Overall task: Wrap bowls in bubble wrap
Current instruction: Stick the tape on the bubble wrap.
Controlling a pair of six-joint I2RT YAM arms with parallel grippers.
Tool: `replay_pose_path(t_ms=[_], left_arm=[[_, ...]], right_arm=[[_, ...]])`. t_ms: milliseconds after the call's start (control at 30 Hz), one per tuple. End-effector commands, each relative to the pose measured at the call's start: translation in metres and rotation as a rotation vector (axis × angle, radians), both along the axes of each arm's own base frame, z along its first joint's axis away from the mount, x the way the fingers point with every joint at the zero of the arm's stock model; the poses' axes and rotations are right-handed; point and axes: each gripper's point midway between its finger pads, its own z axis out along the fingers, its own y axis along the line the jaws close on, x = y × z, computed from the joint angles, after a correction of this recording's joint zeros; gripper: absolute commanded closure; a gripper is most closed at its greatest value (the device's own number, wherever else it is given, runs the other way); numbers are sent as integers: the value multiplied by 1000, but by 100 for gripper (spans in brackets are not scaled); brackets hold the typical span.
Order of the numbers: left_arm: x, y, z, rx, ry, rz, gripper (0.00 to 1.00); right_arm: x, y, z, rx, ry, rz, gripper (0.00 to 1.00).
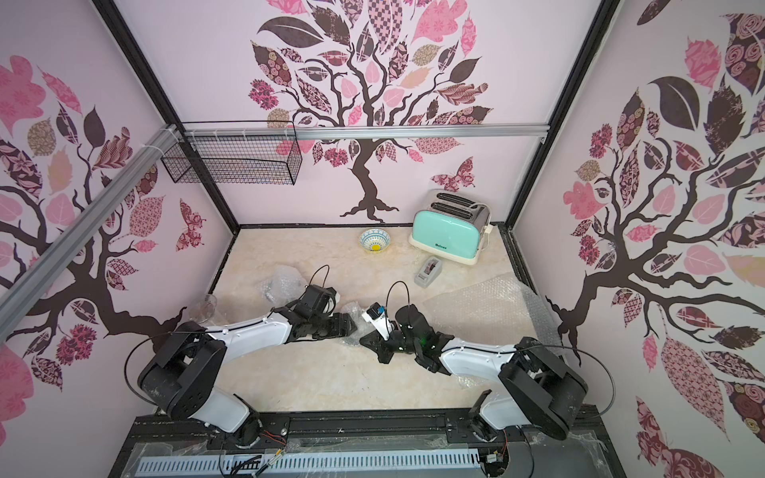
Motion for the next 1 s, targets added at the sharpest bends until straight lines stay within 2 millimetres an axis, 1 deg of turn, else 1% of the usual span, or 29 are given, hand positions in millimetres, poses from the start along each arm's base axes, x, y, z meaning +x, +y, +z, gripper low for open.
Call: replay_pose_path(t_ms=[0,133,267,533,633,767,867,967], left_arm=[[-5,3,-4,33,11,-18,24],[-6,3,-4,32,11,-18,24],[-6,2,-4,31,12,-21,24],[-6,2,-4,31,13,-21,24],[-6,2,-4,31,13,-20,24],[-6,2,-5,33,13,-21,24],[-6,2,-4,33,11,-21,24],[-6,2,-4,33,11,-22,24]], right_arm=[[5,10,8,13,17,16,100],[22,15,6,-13,9,-38,100],[40,15,-4,-60,38,-88,100],[71,3,-19,-111,101,-210,100],[76,4,-26,-141,132,-222,100],[78,11,-20,-119,166,-221,100],[82,8,-25,-176,195,-244,100],[82,1,-31,-218,198,-270,100]])
